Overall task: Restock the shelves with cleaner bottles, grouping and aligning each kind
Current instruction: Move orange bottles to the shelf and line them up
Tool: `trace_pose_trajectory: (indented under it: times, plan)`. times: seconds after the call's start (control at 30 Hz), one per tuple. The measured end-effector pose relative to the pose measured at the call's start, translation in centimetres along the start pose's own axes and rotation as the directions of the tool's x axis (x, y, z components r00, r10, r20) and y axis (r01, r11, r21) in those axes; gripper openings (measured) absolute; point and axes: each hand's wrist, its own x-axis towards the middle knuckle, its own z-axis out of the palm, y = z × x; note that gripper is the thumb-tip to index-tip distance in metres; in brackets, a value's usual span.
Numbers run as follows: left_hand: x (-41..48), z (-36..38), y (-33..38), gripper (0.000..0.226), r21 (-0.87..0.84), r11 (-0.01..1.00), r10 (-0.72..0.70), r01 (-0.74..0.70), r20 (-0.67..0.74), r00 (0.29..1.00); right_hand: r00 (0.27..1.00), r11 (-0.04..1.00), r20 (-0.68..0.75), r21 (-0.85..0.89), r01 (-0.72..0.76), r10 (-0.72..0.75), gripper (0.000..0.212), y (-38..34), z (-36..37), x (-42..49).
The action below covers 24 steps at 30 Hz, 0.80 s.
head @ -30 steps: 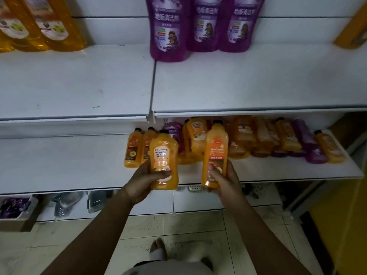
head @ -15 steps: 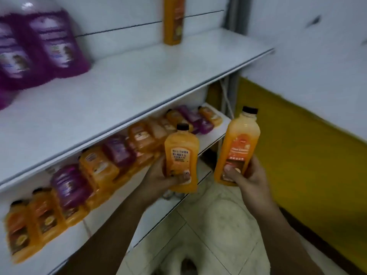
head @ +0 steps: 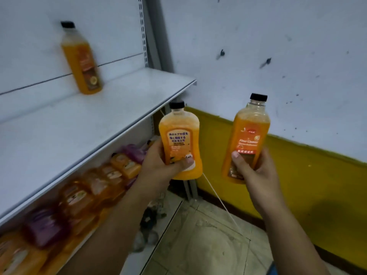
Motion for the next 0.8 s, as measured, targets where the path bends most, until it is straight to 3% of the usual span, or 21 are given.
trace_pose_trajectory:
  times: [0.13, 0.37, 0.5, 0.8]
  plan:
    - [4.4, 2.2, 2.7, 0.061, 0.036, 0.998, 0.06, -0.057, -0.088, 0.994, 0.996, 0.998, 0.063, 0.021, 0.058, -0.059, 0.063, -0.6, -1.4, 6.9]
    - [11.0, 3.4, 7.8, 0.063, 0.185, 0.974, 0.186, -0.132, -0.314, 0.931, 0.934, 0.985, 0.314, 0.017, 0.174, -0.171, 0.062, -2.7, 0.0, 18.5]
    - [13.3, 1.4, 9.2, 0.07, 0.26, 0.961, 0.205, -0.092, -0.448, 0.87, 0.885, 0.976, 0.412, 0.075, 0.206, -0.218, 0.063, -3.8, 4.7, 23.6]
    - [16.8, -5.4, 10.8, 0.063, 0.348, 0.936, 0.272, -0.05, -0.629, 0.728, 0.743, 0.948, 0.589, 0.178, 0.264, -0.317, 0.069, -4.8, 17.8, 31.9]
